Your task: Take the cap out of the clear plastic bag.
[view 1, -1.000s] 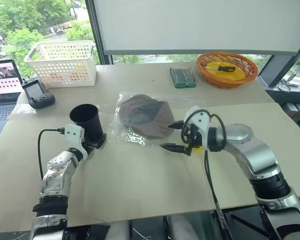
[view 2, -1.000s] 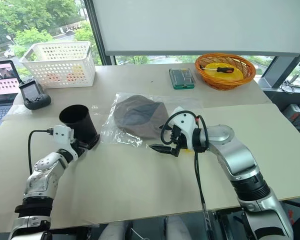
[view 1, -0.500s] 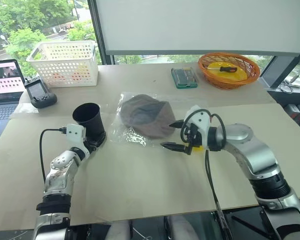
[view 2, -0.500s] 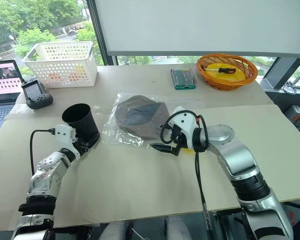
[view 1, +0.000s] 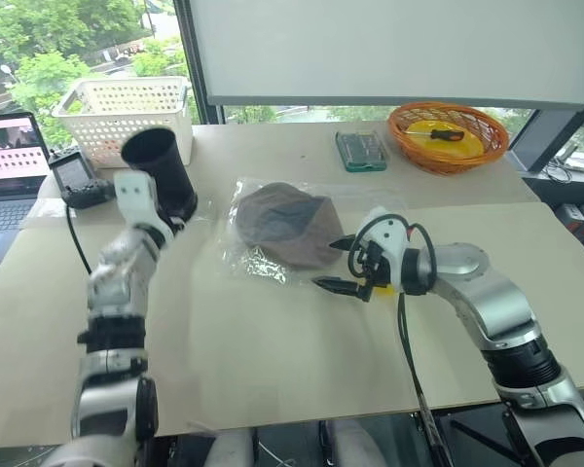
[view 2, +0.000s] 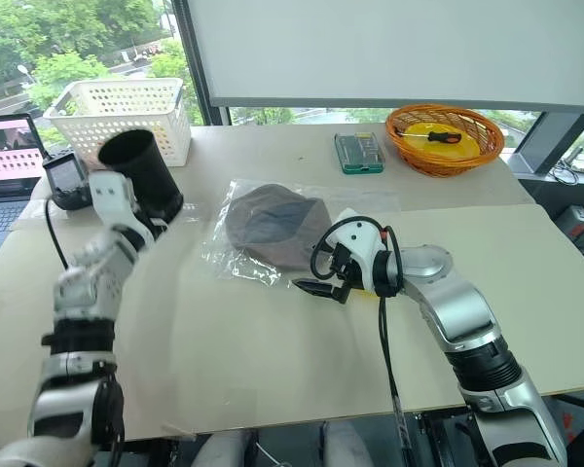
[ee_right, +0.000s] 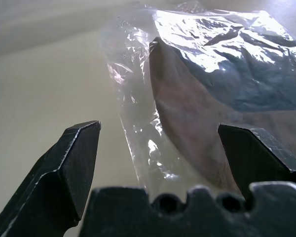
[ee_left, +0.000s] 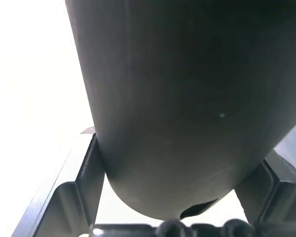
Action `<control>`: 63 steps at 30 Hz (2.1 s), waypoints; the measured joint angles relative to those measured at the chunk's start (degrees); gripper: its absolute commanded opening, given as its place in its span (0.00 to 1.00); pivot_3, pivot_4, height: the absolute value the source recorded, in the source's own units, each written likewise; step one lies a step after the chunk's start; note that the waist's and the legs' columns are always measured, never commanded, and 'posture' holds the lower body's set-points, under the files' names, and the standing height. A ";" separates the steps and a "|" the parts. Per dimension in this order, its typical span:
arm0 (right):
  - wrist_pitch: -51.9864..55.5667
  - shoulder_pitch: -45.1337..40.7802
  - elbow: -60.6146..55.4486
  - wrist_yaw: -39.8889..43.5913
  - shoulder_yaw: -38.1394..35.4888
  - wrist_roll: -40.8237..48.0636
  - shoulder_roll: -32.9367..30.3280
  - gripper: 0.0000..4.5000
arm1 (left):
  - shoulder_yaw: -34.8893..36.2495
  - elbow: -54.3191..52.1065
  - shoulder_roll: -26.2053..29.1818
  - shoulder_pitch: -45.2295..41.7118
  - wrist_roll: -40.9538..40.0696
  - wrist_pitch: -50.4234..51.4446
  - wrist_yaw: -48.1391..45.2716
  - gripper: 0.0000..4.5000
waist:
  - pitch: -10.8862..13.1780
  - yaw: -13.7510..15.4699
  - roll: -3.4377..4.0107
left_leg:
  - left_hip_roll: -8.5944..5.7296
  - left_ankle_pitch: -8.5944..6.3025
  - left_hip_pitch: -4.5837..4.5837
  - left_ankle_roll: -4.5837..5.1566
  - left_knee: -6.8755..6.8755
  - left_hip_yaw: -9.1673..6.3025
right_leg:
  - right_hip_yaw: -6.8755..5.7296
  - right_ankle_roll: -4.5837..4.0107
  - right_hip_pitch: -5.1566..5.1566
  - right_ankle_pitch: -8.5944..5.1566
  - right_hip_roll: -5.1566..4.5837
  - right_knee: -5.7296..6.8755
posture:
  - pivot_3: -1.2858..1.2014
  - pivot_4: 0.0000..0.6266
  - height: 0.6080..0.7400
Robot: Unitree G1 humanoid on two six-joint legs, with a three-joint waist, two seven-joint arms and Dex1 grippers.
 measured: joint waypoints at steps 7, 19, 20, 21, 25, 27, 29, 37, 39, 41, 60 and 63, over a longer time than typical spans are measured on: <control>0.74 1.41 -1.58 -2.23 -0.76 0.08 0.36 1.00 | -2.72 36.25 1.20 -18.43 8.07 -9.45 7.15 0.69 | 0.01 -0.08 -0.02 | -0.02 -0.02 -0.18 0.03 -0.05 -0.02 | -0.04 0.02 -0.13 0.01 -0.01 -0.07 | 0.52 0.24 0.97; 4.25 5.81 -6.77 -6.22 -3.15 0.23 0.23 1.00 | 1.11 50.91 0.73 -20.10 10.10 -18.12 11.02 0.91 | 0.01 0.25 -0.02 | -0.07 -0.02 -0.91 0.01 0.04 -0.02 | -0.05 0.02 -0.92 0.16 -0.08 0.15 | 0.52 0.24 0.97; 4.48 5.81 -7.17 -6.37 -3.38 0.26 0.21 1.00 | 1.43 50.91 0.68 -20.05 10.11 -18.18 11.02 0.97 | 0.01 0.24 -0.02 | -0.07 -0.02 -0.89 0.01 0.05 -0.02 | -0.05 0.02 -0.89 0.17 -0.08 0.15 | 0.52 0.24 0.97; 4.91 5.82 -7.62 -6.64 -3.47 0.26 0.12 1.00 | 1.71 50.91 0.61 -20.00 10.15 -18.27 10.99 1.00 | 0.01 0.23 -0.02 | -0.07 -0.02 -0.88 0.01 0.05 -0.02 | -0.05 0.03 -0.88 0.17 -0.08 0.15 | 0.52 0.24 0.97; 5.88 5.88 -8.24 -7.14 -3.68 0.33 0.06 1.00 | 2.76 50.91 0.36 -19.79 10.21 -18.46 10.77 1.00 | 0.01 0.18 -0.02 | -0.07 -0.02 -0.88 0.01 0.05 -0.01 | -0.05 0.03 -0.89 0.17 -0.07 0.16 | 0.52 0.24 0.97; 6.39 5.88 -8.38 -7.19 -3.79 0.40 -0.36 1.00 | 3.39 50.91 0.31 -19.63 10.22 -18.49 10.57 1.00 | 0.01 0.19 -0.02 | -0.07 -0.02 -0.88 0.01 0.05 -0.01 | -0.05 0.03 -0.89 0.17 -0.07 0.15 | 0.52 0.24 0.97; 6.50 5.88 -8.52 -7.19 -4.01 0.50 -0.54 1.00 | 3.69 50.91 0.31 -19.45 10.22 -18.49 10.48 1.00 | 0.01 0.18 -0.02 | -0.07 -0.02 -0.88 0.01 0.05 -0.01 | -0.05 0.02 -0.89 0.17 -0.07 0.16 | 0.52 0.24 0.97; 6.52 4.84 -8.44 -6.55 -4.08 1.55 -0.72 1.00 | 3.61 50.83 0.61 -18.27 10.51 -20.03 8.19 1.00 | 0.01 0.07 -0.02 | -0.07 -0.02 -0.87 0.01 0.06 -0.01 | -0.05 0.02 -0.89 0.17 -0.07 0.18 | 0.52 0.24 0.97; 6.51 4.14 -8.15 -6.09 -4.07 1.84 -0.82 1.00 | 3.41 50.51 0.97 -17.48 10.54 -21.05 7.36 1.00 | 0.01 0.01 -0.02 | -0.06 -0.02 -0.86 0.01 0.06 -0.01 | -0.05 0.02 -0.89 0.18 -0.07 0.19 | 0.52 0.24 0.97; 6.51 3.75 -7.98 -5.79 -4.05 1.90 -0.86 1.00 | 3.43 50.13 1.27 -16.80 10.47 -21.71 6.39 1.00 | 0.01 0.10 -0.02 | -0.07 -0.02 -0.86 0.01 0.07 -0.01 | -0.05 0.02 -0.89 0.18 -0.07 0.20 | 0.52 0.24 0.97; 3.89 0.86 -2.23 -2.20 -3.25 1.84 -0.94 1.00 | 1.93 23.01 -1.92 2.75 6.13 -19.47 -3.10 1.00 | -0.02 -0.06 0.02 | -0.04 -0.02 -0.83 0.02 0.55 0.01 | 0.02 0.03 -0.79 0.25 -0.08 0.52 | 0.52 0.24 0.97; 3.48 0.55 -1.04 -1.95 -3.53 1.79 -2.05 1.00 | 1.45 4.06 -0.94 14.86 1.70 -10.18 -7.99 1.00 | -0.03 -0.86 0.02 | -0.02 -0.02 -0.70 0.02 0.59 0.04 | 0.09 0.00 -0.81 0.26 -0.06 0.76 | 0.52 0.24 0.97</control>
